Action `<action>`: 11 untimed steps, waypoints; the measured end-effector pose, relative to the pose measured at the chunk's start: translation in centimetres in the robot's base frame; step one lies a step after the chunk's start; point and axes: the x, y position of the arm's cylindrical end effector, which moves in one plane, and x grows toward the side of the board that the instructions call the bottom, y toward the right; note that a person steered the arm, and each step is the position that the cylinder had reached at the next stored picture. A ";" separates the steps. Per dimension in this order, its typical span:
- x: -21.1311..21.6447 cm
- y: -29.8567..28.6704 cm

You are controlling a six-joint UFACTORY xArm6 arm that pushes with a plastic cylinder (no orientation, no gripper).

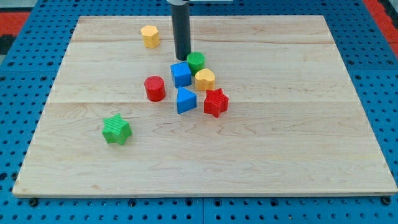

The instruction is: Place the yellow hexagon to parallel right of green circle

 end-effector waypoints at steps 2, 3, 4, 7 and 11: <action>3.0 1.9; 2.2 0.7; -0.2 -3.3; -8.2 -5.7; -5.0 13.1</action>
